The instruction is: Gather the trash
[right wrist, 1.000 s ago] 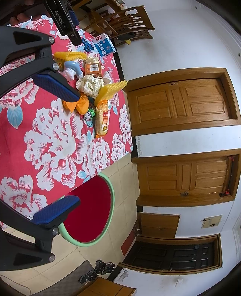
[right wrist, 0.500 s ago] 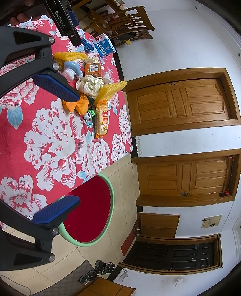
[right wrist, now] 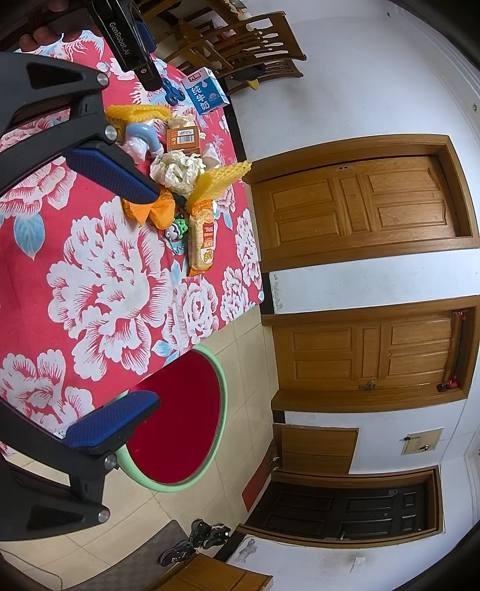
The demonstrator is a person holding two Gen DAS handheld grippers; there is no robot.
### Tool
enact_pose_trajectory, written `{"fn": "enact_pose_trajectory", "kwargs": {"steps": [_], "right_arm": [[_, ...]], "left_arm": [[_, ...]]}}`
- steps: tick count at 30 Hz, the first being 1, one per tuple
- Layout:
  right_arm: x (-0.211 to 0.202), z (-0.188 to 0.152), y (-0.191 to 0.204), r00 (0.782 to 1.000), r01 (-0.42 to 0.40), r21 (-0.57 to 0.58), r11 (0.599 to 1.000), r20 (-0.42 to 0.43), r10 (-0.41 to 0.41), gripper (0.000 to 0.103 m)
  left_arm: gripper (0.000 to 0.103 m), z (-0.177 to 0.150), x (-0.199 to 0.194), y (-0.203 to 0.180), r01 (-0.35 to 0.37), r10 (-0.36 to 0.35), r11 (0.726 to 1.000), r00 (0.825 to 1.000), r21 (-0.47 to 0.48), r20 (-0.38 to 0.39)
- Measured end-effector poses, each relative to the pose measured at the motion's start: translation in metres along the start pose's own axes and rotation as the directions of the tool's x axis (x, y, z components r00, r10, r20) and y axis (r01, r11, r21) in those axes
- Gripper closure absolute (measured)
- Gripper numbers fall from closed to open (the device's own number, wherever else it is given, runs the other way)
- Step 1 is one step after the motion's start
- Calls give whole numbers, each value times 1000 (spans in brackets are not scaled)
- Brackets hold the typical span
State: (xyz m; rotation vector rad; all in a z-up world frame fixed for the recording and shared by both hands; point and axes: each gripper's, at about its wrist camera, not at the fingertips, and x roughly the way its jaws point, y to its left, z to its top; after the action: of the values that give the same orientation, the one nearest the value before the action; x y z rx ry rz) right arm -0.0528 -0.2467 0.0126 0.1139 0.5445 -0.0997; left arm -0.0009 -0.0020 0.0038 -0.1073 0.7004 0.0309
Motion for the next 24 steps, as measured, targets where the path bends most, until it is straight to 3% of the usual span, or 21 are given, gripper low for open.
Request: {"fn": "enact_pose_trajectory", "kwargs": {"steps": [24], "right_arm": [[3, 1, -1, 1000, -3, 9, 1000, -9, 3, 0]], "left_arm": [[14, -2, 2, 4, -1, 1, 1000, 1000, -2, -9]]}}
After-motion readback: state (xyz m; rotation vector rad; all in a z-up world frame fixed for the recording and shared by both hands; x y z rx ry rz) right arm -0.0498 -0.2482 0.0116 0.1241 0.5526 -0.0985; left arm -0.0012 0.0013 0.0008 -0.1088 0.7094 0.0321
